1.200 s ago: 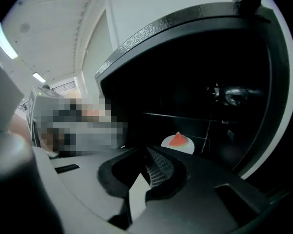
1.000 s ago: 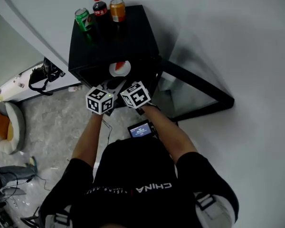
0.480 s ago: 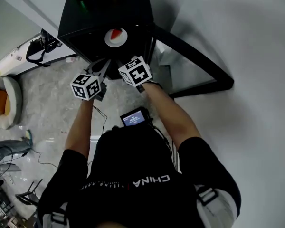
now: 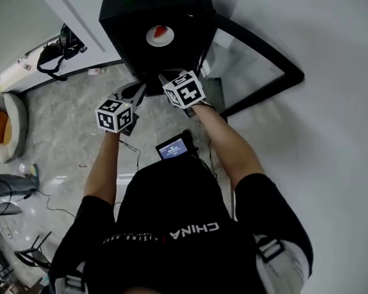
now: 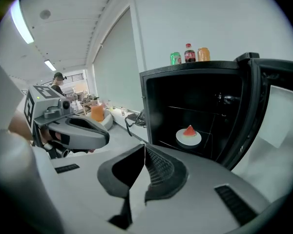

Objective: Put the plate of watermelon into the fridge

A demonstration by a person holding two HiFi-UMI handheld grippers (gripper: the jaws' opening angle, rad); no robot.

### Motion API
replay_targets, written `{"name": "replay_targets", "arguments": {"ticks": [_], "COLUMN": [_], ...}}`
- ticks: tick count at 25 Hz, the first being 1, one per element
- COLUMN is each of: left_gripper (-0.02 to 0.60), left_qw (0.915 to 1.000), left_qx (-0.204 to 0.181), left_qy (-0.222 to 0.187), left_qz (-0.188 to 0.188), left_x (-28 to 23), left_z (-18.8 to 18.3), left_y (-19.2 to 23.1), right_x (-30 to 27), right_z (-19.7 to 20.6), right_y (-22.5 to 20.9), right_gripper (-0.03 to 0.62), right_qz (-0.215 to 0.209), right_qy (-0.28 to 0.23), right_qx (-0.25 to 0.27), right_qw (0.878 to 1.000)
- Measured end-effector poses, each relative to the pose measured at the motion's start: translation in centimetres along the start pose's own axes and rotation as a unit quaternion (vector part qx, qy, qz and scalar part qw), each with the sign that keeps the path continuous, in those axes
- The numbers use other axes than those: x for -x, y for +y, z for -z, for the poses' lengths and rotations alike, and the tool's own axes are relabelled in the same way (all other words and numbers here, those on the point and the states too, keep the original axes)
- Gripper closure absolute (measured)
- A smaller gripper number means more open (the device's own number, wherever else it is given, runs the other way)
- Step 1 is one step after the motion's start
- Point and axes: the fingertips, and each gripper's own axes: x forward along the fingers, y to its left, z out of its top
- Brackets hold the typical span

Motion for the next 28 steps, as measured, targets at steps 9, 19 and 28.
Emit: {"name": "replay_targets", "arguments": {"ticks": [9, 19, 28], "left_gripper": [0.568, 0.569, 0.569], "left_qw": [0.9999, 0.9991, 0.9987], "left_qx": [-0.003, -0.014, -0.013], "left_qy": [-0.007, 0.036, 0.048], "left_qz": [0.010, 0.019, 0.009], "left_x": [9.4, 12.3, 9.8], "left_z": [5.5, 11.5, 11.4], "left_y": [-3.7, -9.2, -12.6], "right_x": [4.2, 9.6, 12.5], "right_z": [4.9, 11.4, 12.4], "right_y": [9.9, 14.3, 12.1], "right_gripper": [0.577, 0.577, 0.578], "right_qz": [0.029, 0.064, 0.043], "right_qy": [0.012, 0.029, 0.033], "right_qx": [-0.011, -0.034, -0.031], "right_qw": [0.999, 0.997, 0.998]}}
